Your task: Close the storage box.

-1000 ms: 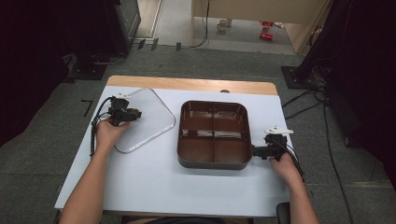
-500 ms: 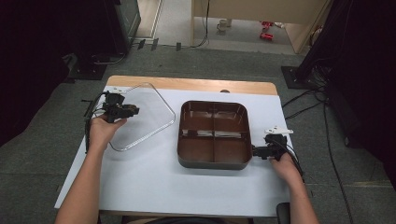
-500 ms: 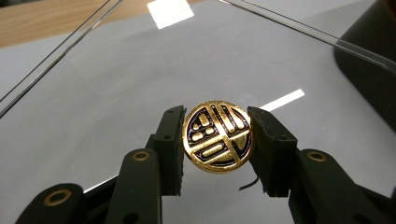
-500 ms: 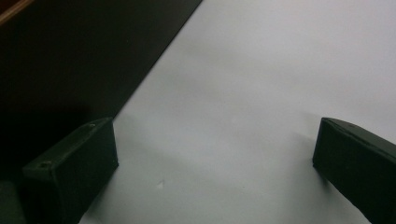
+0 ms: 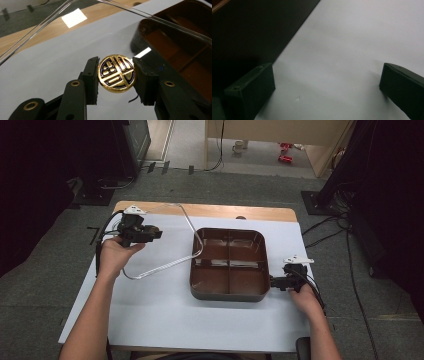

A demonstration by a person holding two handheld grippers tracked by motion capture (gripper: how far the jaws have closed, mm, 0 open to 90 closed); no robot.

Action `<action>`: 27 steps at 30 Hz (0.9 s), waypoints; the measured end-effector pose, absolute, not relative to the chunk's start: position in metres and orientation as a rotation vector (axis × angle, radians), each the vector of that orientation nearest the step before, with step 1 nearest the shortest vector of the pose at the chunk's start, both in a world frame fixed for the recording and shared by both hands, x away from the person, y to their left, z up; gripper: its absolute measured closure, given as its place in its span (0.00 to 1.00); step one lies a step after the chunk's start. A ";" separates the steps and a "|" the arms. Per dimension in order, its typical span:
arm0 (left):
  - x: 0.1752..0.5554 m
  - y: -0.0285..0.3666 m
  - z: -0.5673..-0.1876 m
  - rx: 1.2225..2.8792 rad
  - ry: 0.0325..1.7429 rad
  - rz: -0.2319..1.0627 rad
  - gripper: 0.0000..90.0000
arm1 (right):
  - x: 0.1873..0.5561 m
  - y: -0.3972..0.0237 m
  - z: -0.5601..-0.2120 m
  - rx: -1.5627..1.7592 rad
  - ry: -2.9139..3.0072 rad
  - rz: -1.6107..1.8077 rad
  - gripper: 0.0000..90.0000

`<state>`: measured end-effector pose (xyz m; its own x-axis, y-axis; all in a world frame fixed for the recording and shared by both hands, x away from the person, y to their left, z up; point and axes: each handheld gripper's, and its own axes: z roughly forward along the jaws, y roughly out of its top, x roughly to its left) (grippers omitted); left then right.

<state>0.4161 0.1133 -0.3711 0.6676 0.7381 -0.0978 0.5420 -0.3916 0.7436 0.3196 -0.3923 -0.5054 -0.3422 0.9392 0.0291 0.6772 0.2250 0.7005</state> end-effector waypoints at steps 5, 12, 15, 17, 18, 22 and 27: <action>0.411 0.088 -0.368 2.121 0.892 0.291 0.66 | 0.319 -0.392 -0.505 1.494 2.103 0.886 0.00; 0.409 0.056 -0.373 2.155 0.817 0.241 0.66 | 0.319 -0.392 -0.505 1.493 2.104 0.886 0.00; 0.408 0.037 -0.376 2.167 0.761 0.225 0.66 | 0.319 -0.392 -0.505 1.496 2.103 0.888 0.00; 0.407 0.027 -0.377 2.176 0.734 0.226 0.66 | 0.320 -0.392 -0.505 1.492 2.104 0.887 0.00; 0.407 0.022 -0.377 2.182 0.722 0.220 0.66 | 0.320 -0.392 -0.505 1.491 2.103 0.886 0.00; 0.405 0.004 -0.380 2.191 0.682 0.191 0.66 | 0.319 -0.392 -0.505 1.493 2.103 0.887 0.00; 0.402 -0.017 -0.385 2.205 0.629 0.191 0.66 | 0.319 -0.392 -0.505 1.493 2.103 0.886 0.00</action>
